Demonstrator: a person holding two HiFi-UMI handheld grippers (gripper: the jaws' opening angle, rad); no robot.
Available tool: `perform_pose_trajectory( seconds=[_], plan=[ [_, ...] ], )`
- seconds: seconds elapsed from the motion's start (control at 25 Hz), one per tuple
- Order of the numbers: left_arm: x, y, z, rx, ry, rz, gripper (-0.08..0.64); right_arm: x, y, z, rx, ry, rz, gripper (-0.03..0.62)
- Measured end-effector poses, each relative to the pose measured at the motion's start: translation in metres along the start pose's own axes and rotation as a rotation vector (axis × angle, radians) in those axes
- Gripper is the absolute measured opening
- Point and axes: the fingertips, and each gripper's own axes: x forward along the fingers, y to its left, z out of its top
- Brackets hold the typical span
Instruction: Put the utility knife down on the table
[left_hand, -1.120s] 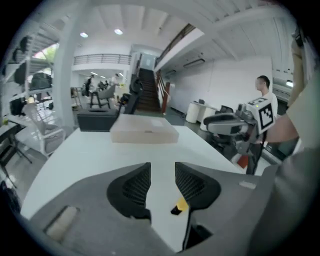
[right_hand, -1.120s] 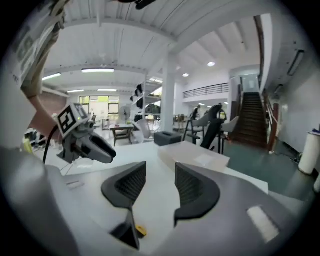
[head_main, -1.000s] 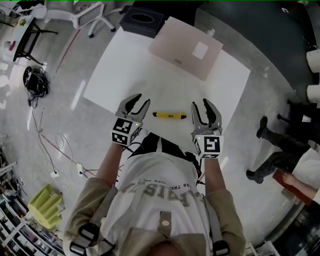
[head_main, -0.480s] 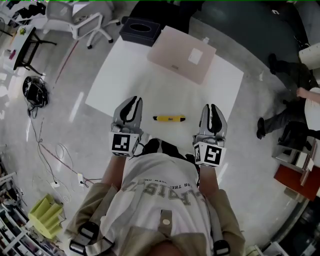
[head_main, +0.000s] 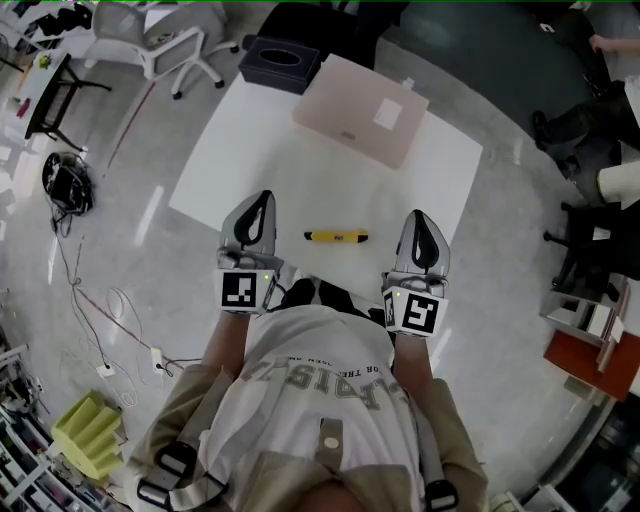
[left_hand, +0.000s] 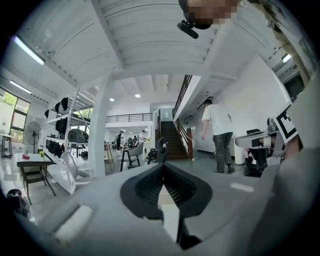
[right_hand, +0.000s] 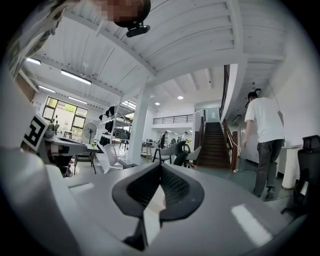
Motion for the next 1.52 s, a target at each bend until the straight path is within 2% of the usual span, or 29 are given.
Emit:
perform_pose_trajectory(
  seconds=[0.64, 1.24, 1.52],
  plan=[
    [0.007, 0.001, 0.029, 0.02, -0.099, 0.029, 0.014, 0.006, 0.001, 0.015, -0.048, -0.06, -0.018, 0.0],
    [0.016, -0.003, 0.057, 0.017, -0.129, 0.011, 0.014, 0.009, 0.003, 0.014, 0.014, -0.051, 0.002, 0.0],
    [0.014, 0.002, 0.052, 0.019, -0.123, 0.025, 0.012, 0.006, 0.001, 0.012, 0.024, -0.05, 0.001, 0.0]
  ],
)
